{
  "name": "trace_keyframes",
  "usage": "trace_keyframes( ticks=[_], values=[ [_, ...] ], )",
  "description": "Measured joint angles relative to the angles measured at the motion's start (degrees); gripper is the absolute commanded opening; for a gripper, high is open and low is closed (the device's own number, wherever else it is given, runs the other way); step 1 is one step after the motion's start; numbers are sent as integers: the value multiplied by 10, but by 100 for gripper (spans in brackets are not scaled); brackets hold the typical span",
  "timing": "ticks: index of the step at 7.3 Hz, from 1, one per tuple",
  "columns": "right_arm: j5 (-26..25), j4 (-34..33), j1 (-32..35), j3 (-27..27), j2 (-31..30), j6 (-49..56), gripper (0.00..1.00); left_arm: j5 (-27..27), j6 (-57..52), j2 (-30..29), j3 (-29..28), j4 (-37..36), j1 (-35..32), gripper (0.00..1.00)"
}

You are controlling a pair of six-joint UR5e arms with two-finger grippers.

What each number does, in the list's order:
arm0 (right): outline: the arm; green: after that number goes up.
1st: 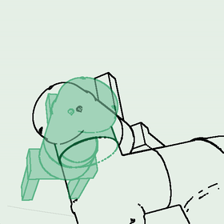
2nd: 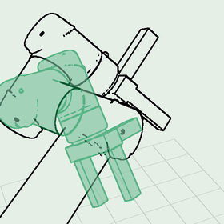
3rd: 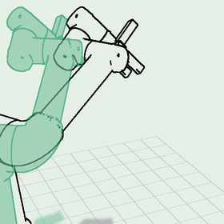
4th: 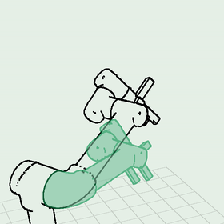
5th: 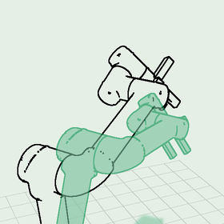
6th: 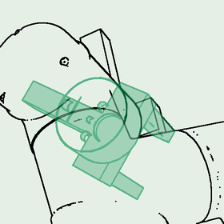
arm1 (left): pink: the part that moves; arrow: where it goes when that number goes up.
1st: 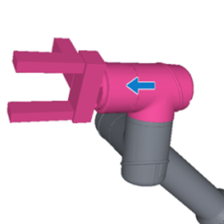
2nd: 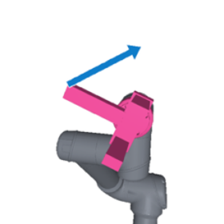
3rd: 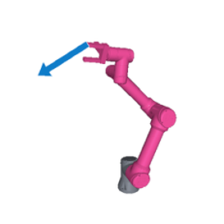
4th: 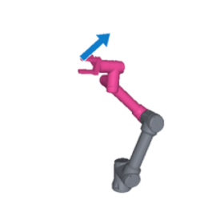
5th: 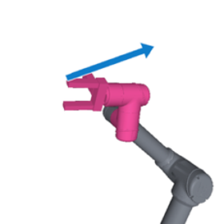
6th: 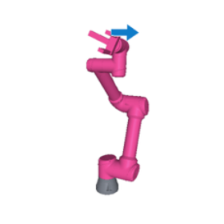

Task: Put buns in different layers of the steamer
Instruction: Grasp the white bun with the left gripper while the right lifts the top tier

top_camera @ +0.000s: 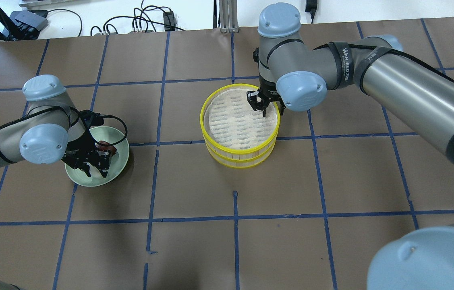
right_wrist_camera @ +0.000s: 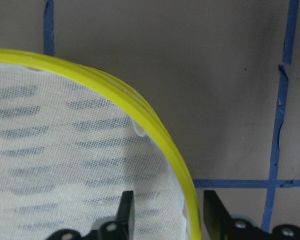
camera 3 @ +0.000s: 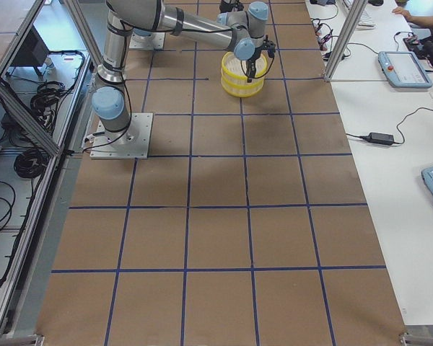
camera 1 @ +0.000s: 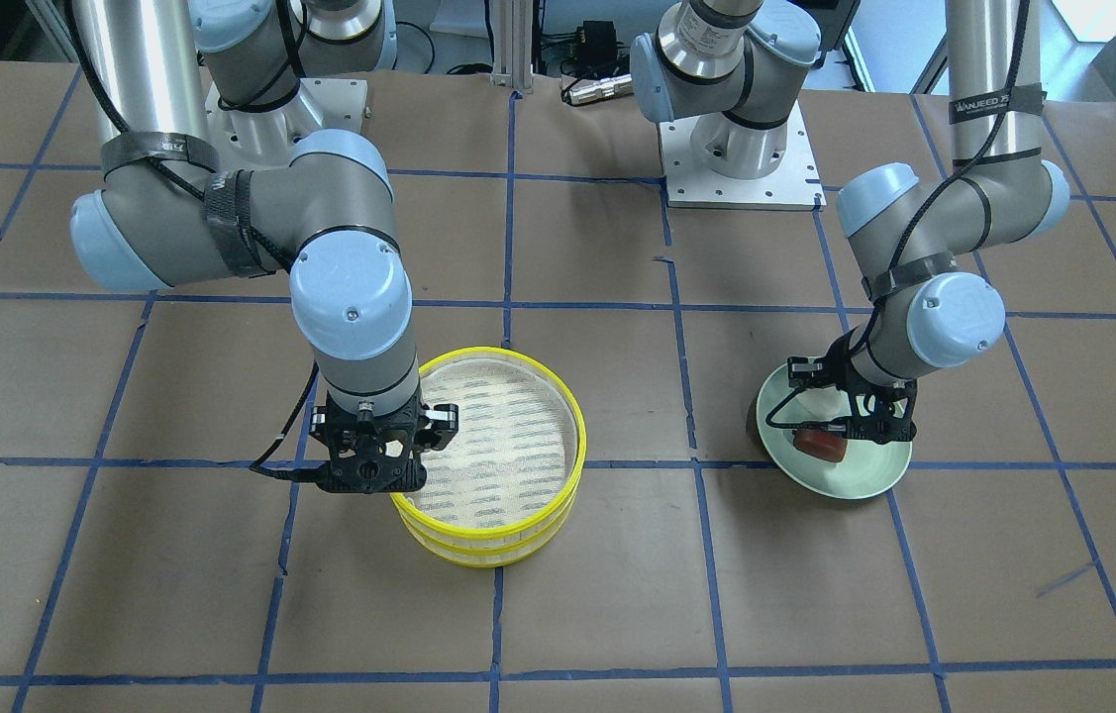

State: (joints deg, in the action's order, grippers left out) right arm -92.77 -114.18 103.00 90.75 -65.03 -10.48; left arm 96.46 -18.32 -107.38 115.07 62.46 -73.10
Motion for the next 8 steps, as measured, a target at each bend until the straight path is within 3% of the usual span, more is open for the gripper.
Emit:
trace_keyframes(
  ticks=[2,5,8],
  values=[
    [-1,3,-1,0,-2,1,5,-2,22,33,-9,-8,-10,4],
    [-14,8,-8,0,-30,13,5,-14,41,141,-53,43,-48,4],
    [-26,11,-85,-5,-66,124,5,-79,109,151,-105,60,-107,4]
  ],
)
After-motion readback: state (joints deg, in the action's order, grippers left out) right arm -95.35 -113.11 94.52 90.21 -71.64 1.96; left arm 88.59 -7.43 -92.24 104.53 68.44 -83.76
